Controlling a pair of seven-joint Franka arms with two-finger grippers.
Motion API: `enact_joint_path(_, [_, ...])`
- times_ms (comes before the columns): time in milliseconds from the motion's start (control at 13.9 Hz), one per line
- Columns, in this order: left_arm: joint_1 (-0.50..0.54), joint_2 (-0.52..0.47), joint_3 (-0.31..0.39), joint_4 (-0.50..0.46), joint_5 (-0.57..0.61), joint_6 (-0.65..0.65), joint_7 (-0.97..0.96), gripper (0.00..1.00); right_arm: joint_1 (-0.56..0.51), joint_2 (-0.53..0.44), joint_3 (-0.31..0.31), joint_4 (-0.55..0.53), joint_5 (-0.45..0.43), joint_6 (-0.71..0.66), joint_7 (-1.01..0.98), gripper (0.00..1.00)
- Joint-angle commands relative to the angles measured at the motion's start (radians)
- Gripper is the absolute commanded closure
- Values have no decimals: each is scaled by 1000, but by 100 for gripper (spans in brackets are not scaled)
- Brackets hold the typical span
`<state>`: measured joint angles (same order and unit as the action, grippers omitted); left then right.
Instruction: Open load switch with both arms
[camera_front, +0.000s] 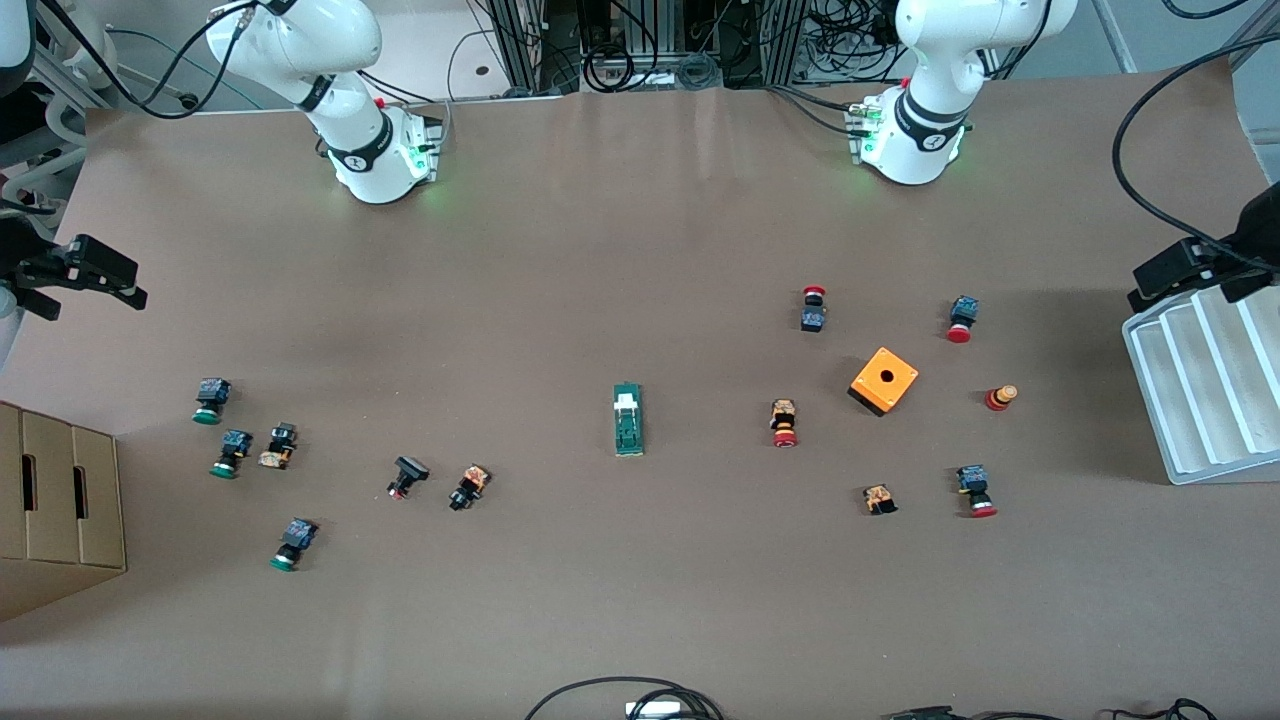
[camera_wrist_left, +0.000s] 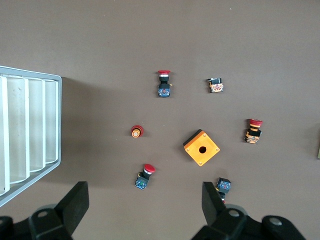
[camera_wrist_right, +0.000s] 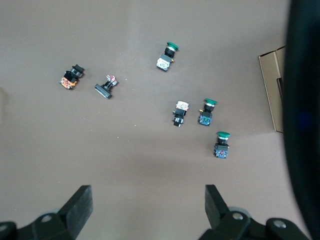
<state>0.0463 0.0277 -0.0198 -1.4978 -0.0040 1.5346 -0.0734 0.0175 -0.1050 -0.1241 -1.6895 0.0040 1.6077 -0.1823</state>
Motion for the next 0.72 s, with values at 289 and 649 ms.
enact_joint_path(289, [0, -25, 53, 8, -11, -65, 20, 0, 7, 10, -3, 22, -30, 3, -6, 0])
enact_joint_path(649, [-5, -17, 132, 14, -51, -71, 23, 0, 7, 10, -3, 22, -30, 3, -8, 0])
